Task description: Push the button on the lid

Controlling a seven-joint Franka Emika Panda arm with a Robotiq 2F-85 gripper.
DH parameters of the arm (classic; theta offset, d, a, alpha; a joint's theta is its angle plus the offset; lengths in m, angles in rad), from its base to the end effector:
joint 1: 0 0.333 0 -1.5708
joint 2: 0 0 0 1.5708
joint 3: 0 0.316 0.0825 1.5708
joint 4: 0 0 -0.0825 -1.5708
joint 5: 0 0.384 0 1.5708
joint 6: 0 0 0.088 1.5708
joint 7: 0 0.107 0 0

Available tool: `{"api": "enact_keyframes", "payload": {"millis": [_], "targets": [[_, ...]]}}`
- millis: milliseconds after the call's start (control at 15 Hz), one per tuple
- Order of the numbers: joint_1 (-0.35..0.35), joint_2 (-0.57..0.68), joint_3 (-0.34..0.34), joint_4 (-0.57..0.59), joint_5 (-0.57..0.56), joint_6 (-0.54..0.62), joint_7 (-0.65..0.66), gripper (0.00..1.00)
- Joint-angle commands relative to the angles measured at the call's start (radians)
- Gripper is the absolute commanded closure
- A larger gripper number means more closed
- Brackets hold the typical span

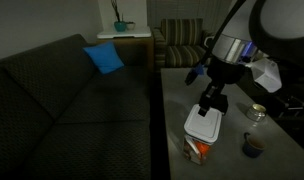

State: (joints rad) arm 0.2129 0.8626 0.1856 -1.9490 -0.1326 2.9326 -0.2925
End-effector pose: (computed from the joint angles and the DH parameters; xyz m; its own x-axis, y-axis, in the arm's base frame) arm 0.5494 0.2419 0.0527 0.7275 0.6661 0.1647 0.6806 -0.7309 -0.0501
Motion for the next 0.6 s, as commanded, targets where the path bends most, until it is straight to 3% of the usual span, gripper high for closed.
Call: {"api": "enact_keyframes", "payload": {"millis": [0,267,333,533], "targets": [[-0.004,0.011,0.003,0.014,-0.024,0.000,0.022,0.69],[0.001,0.015,0.000,0.023,-0.024,0.001,0.024,0.73],[0.012,0.025,-0.013,0.033,-0.030,0.001,0.026,0.93],[0.019,0.072,-0.028,0.093,-0.036,-0.016,0.030,1.00]]}}
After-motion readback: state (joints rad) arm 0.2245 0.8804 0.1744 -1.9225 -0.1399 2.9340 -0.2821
